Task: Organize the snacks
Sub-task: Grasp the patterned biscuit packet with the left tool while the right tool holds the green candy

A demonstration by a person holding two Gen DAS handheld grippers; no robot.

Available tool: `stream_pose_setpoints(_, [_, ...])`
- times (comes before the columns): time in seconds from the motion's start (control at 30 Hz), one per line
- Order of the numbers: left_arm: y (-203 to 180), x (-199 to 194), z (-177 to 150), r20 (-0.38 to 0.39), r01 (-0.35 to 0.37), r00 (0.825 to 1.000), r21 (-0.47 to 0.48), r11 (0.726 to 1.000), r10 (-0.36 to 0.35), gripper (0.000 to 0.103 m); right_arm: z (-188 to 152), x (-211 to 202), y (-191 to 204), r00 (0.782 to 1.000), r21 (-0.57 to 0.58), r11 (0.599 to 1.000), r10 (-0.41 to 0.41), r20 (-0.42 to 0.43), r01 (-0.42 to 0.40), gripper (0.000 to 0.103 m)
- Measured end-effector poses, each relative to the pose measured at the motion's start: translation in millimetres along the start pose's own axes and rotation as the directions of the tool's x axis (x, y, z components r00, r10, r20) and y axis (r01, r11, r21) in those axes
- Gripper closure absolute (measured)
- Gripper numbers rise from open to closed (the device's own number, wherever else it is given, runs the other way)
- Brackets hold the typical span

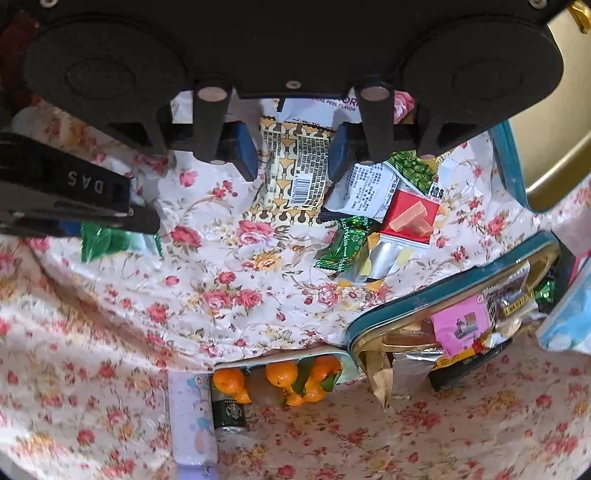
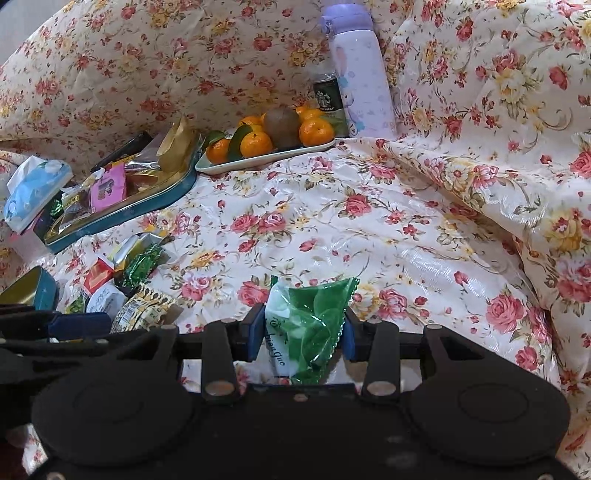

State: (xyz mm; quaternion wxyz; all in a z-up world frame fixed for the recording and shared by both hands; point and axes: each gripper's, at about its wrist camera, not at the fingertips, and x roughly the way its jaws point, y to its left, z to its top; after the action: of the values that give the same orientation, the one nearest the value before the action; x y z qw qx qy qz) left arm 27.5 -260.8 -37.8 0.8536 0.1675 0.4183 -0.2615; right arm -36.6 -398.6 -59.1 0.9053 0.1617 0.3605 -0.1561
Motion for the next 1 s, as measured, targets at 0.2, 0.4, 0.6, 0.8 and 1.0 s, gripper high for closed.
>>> stream_pose_setpoints(0.2, [0,7,5,-0.006,-0.011,1.0,-0.002,1.0,0.011,0.051,-2,0,1,1.0,-0.017,1.0,0.002,0.013,-0.002,0.058])
stream_pose_setpoints(0.4, [5,13,13,-0.019,0.015,1.0,-0.031,0.999,-0.015,0.051,-5,0,2,1.0,-0.046,0.999,0.001,0.03,0.001,0.058])
stream_pose_setpoints(0.6, [6,22,17,-0.049,0.05,0.997,-0.042,0.998,-0.052,0.051,-8,2,7,0.999,-0.106,0.994,-0.016,0.044,0.02,0.057])
stream_pose_setpoints(0.8, [7,26,22,-0.055,0.078,0.995,-0.078,0.994,-0.082,0.051,-9,1,7,0.999,-0.13,0.991,-0.019,0.05,0.025,0.057])
stream_pose_setpoints(1.0, [9,27,25,-0.069,0.091,0.993,-0.112,0.99,-0.099,0.06,-11,0,10,0.998,-0.147,0.988,-0.033,0.055,0.041,0.059])
